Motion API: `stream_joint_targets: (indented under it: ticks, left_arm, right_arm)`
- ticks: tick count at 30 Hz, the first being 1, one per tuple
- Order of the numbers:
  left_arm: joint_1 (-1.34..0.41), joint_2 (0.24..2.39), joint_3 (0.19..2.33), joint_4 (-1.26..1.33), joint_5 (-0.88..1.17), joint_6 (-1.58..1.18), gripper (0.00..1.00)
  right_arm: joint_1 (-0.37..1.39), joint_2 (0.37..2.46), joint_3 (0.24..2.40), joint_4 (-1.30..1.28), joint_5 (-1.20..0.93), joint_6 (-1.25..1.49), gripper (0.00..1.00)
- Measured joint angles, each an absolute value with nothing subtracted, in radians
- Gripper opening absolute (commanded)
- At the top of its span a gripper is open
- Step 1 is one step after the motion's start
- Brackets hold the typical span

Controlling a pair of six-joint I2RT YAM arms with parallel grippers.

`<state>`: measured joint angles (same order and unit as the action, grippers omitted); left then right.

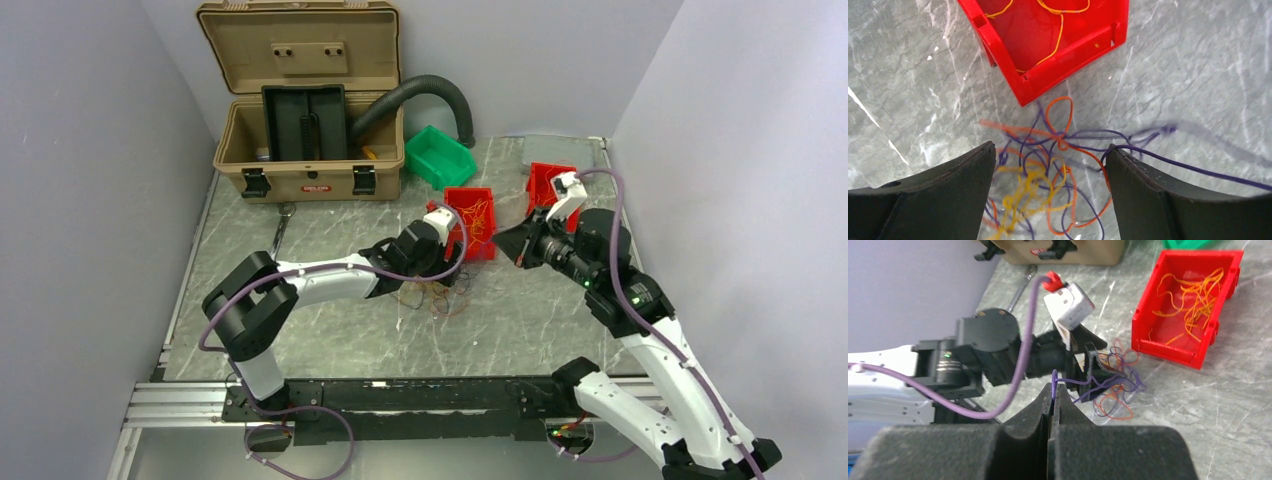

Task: Untangle the cables

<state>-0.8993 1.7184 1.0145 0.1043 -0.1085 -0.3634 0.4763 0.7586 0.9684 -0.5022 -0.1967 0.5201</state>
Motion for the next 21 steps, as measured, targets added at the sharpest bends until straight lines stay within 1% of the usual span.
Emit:
stream_joint_targets:
  ticks: [2,4,6,8,10,11,15,18,21]
  left_arm:
    - [-0.902,1.718,1.015,0.108,-0.119,-0.390,0.82]
    - [-0.906,1.718,1.008,0.104,-0.130,-0.414,0.76]
    - [-0.906,1.712,0.979,0.101,-0.146,-0.434,0.65]
    - [-0.904,1.702,0.939,0.086,-0.165,-0.448,0.52]
    - [-0.900,1.684,0.883,0.060,-0.191,-0.463,0.38]
    - [-0.895,1.671,0.850,0.039,-0.208,-0.468,0.33]
    - [-0.863,1.594,0.764,-0.029,-0.258,-0.492,0.20]
    - [-0.807,1.499,0.704,-0.043,-0.273,-0.495,0.07]
    - [-0.725,1.387,0.649,-0.057,-0.283,-0.496,0.01]
  right_arm:
    - [0.476,0.765,1.039,-0.551,-0.194,0.520,0.00]
    - [0.476,0.767,1.113,-0.580,-0.186,0.516,0.00]
    - [0.476,0.766,1.200,-0.611,-0.162,0.506,0.00]
    - [0.476,0.762,1.276,-0.622,-0.117,0.496,0.00]
    - [0.477,0.755,1.321,-0.631,-0.051,0.489,0.00]
    - [0.476,0.745,1.335,-0.641,-0.007,0.487,0.00]
    - [0.476,0.724,1.346,-0.697,0.197,0.488,0.00]
    - [0.476,0.724,1.319,-0.733,0.340,0.498,0.00]
    - [0.476,0.722,1.263,-0.764,0.447,0.513,0.00]
